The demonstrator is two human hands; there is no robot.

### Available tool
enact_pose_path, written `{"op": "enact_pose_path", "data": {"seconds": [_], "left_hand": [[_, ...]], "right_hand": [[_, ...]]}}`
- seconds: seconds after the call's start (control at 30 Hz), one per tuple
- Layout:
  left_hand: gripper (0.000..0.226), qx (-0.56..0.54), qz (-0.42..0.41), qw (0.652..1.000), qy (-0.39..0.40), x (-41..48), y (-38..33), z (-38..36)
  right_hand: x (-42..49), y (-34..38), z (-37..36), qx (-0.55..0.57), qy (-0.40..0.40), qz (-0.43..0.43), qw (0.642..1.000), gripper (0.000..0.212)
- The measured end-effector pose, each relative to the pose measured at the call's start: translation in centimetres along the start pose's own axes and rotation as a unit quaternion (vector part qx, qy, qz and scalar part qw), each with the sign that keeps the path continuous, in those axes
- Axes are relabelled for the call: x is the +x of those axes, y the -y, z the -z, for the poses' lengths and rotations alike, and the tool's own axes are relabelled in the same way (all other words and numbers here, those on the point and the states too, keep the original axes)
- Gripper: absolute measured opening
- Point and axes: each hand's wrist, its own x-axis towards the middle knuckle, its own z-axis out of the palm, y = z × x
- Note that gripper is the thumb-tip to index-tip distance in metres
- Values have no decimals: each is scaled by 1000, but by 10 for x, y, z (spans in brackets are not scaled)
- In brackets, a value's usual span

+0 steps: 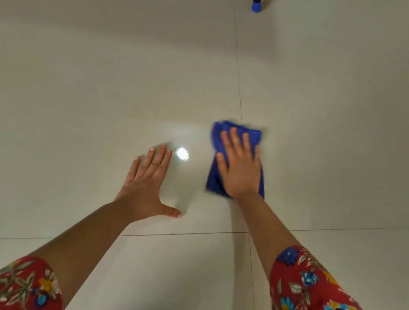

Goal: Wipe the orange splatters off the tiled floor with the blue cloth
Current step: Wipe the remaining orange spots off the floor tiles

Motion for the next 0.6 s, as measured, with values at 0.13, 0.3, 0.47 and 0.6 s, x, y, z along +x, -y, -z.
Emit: {"op": "enact_pose_path", "data": {"seconds": [0.13, 0.3, 0.47, 0.6], "left_hand": [[139, 24, -4, 999, 27, 3, 2, -3], [144, 26, 9, 999, 45, 5, 0, 3], [144, 21, 5, 998, 64, 4, 0, 5], [144, 13, 5, 998, 67, 3, -2, 7]], "right_hand": [[2, 42, 0, 52, -19, -209, 976, 58], [39, 115, 3, 57, 19, 80, 995, 54], [139, 51, 17, 31, 53, -6, 998, 56], [121, -50, 26, 53, 12, -233, 971, 57]]}}
